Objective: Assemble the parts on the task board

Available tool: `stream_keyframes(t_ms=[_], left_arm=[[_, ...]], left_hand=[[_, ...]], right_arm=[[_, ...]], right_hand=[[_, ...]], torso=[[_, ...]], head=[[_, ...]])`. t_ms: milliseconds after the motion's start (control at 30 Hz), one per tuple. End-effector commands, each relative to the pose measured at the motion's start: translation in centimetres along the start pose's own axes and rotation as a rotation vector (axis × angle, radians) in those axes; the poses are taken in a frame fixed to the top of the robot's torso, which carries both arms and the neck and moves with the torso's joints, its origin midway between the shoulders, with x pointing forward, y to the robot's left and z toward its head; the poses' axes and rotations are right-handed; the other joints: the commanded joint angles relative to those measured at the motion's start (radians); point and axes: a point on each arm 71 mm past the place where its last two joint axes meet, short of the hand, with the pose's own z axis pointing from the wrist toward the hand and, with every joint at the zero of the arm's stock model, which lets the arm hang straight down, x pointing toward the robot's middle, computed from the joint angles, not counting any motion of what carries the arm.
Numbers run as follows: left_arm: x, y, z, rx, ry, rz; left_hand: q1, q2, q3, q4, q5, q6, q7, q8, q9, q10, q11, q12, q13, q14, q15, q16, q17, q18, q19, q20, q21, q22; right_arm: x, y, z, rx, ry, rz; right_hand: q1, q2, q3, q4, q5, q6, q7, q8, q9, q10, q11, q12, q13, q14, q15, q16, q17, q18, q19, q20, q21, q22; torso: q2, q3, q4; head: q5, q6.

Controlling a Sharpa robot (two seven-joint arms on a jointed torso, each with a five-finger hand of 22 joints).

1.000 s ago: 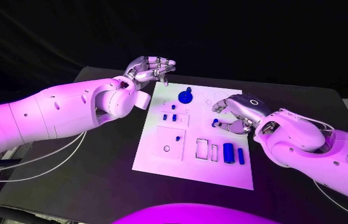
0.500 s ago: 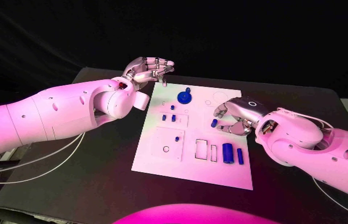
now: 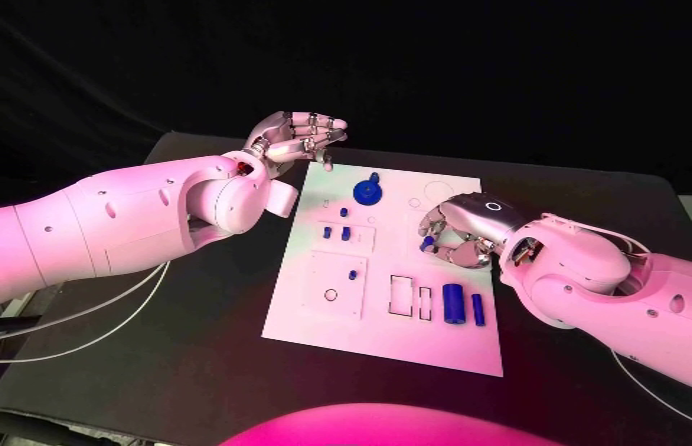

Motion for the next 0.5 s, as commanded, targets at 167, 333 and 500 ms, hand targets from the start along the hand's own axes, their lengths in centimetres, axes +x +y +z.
stream_keyframes(t_ms=[167, 333, 500], left_arm=[[0.22, -0.06, 0.05, 0.004, 0.016, -0.012], [0.21, -0.05, 0.05, 0.003, 0.015, -0.011], [0.21, -0.04, 0.04, 0.002, 0.015, -0.011]], left_hand=[[0.001, -0.001, 0.005, 0.002, 0.003, -0.006, -0.001, -0.005, -0.001, -0.007, -0.001, 0.007, 0.001, -0.006, -0.002, -0.003, -0.001, 0.015, -0.001, 0.004, -0.004, -0.001], [0.0, 0.0, 0.006, 0.001, 0.003, -0.007, -0.001, -0.004, -0.001, -0.01, -0.001, 0.01, 0.002, -0.007, -0.002, -0.002, -0.002, 0.015, -0.001, 0.004, -0.004, -0.001], [0.0, 0.0, 0.006, 0.001, 0.003, -0.007, -0.001, -0.004, -0.001, -0.01, -0.001, 0.01, 0.002, -0.007, -0.002, -0.002, -0.002, 0.015, -0.001, 0.004, -0.004, -0.001]], right_arm=[[0.32, -0.07, 0.13, 0.001, 0.03, -0.013], [0.54, -0.04, 0.34, 0.004, 0.044, -0.025], [1.06, -0.03, 0.64, 0.008, 0.06, -0.036]], right_hand=[[0.02, 0.006, 0.063, -0.017, -0.02, 0.047, -0.005, 0.025, 0.014, 0.036, -0.008, -0.002, 0.004, 0.038, -0.013, 0.01, 0.007, -0.019, 0.059, -0.013, 0.034, 0.215], [0.019, 0.005, 0.077, -0.025, -0.022, 0.058, -0.007, 0.033, 0.019, 0.042, -0.01, -0.006, 0.005, 0.039, -0.015, 0.011, 0.008, -0.02, 0.06, -0.015, 0.038, 0.217], [0.014, -0.001, 0.08, -0.027, -0.025, 0.059, -0.007, 0.035, 0.021, 0.041, -0.009, -0.011, 0.005, 0.039, -0.014, 0.011, 0.008, -0.02, 0.06, -0.015, 0.037, 0.217]], torso=[[-0.001, 0.001, -0.0012], [0.0, 0.0011, -0.0008], [0.0, 0.0011, -0.0003]], head=[[0.001, -0.004], [0.001, -0.006], [0.0, -0.006]])
